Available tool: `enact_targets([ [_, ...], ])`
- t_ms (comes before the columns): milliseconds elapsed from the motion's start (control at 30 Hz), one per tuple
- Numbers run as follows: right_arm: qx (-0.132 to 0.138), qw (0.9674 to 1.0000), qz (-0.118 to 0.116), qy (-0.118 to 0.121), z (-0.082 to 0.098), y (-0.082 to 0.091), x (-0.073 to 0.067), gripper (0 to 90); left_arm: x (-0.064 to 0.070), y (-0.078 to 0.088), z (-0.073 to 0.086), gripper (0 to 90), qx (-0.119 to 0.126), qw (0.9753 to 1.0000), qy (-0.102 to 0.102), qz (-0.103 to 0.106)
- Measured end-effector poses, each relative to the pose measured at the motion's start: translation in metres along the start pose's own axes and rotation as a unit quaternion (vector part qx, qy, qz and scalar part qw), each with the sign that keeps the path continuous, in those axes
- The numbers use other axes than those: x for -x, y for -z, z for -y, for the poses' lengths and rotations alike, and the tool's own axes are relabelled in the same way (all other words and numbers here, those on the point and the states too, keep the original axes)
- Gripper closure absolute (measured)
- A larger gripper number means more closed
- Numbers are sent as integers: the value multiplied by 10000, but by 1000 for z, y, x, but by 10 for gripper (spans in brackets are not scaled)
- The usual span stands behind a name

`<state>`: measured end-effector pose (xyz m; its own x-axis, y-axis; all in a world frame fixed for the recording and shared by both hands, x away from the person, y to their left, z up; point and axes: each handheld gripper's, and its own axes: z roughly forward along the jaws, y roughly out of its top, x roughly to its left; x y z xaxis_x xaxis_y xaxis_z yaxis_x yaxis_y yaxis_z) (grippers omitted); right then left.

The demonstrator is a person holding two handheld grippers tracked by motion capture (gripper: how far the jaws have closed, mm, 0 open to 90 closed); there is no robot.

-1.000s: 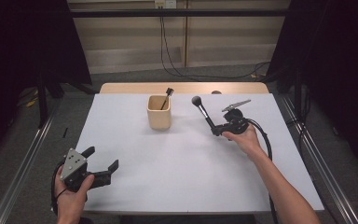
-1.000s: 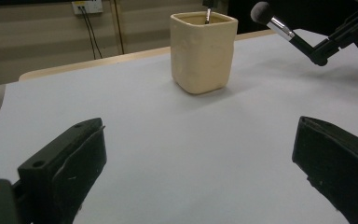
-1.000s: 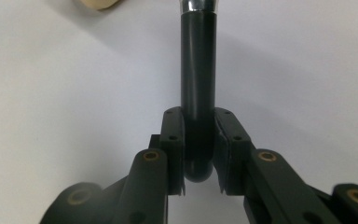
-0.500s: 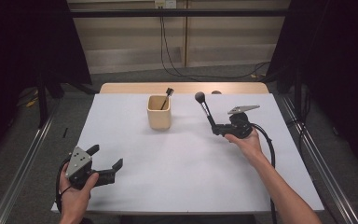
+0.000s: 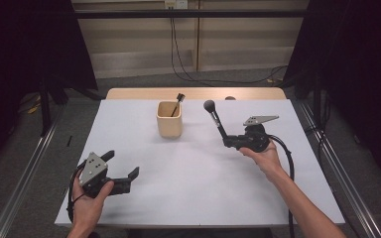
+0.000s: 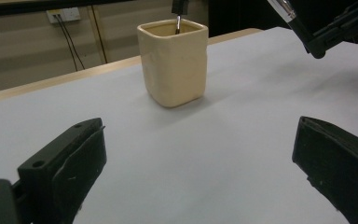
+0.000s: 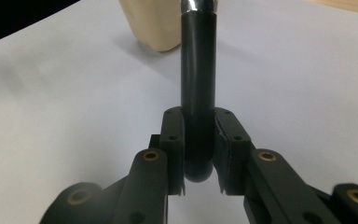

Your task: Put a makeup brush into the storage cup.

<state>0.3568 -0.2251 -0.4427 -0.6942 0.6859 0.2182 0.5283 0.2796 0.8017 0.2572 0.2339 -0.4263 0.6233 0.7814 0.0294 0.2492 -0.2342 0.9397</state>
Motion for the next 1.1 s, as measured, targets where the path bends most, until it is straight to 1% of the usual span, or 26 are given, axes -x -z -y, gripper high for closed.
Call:
enact_targets([
  [100,22,10000,-49,77,1,1,-6,759,2,-2,-4,26,81,9999,67,15],
  [233,62,9998,-103,154,0,3,-11,759,6,-7,-11,26,146,9999,13,81],
  [367,81,9996,-156,223,0,7,-15,759,13,-14,-16,26,145,9997,-43,210],
  [433,104,9996,-161,228,1,9,-17,759,16,-17,-15,26,147,9996,-80,245],
  [567,124,9994,-203,251,3,12,-21,759,20,-22,-13,26,45,9994,-152,302],
  [667,167,9991,-260,281,4,14,-25,759,21,-24,-14,26,75,9994,-143,313],
  [800,163,9988,-307,355,6,15,-32,759,22,-28,-19,26,112,9993,-140,343],
  [967,213,9982,-388,398,6,16,-39,759,28,-34,-24,26,135,9988,-177,438],
  [1100,272,9975,-484,425,6,15,-43,759,31,-39,-29,26,190,9985,-212,462],
])
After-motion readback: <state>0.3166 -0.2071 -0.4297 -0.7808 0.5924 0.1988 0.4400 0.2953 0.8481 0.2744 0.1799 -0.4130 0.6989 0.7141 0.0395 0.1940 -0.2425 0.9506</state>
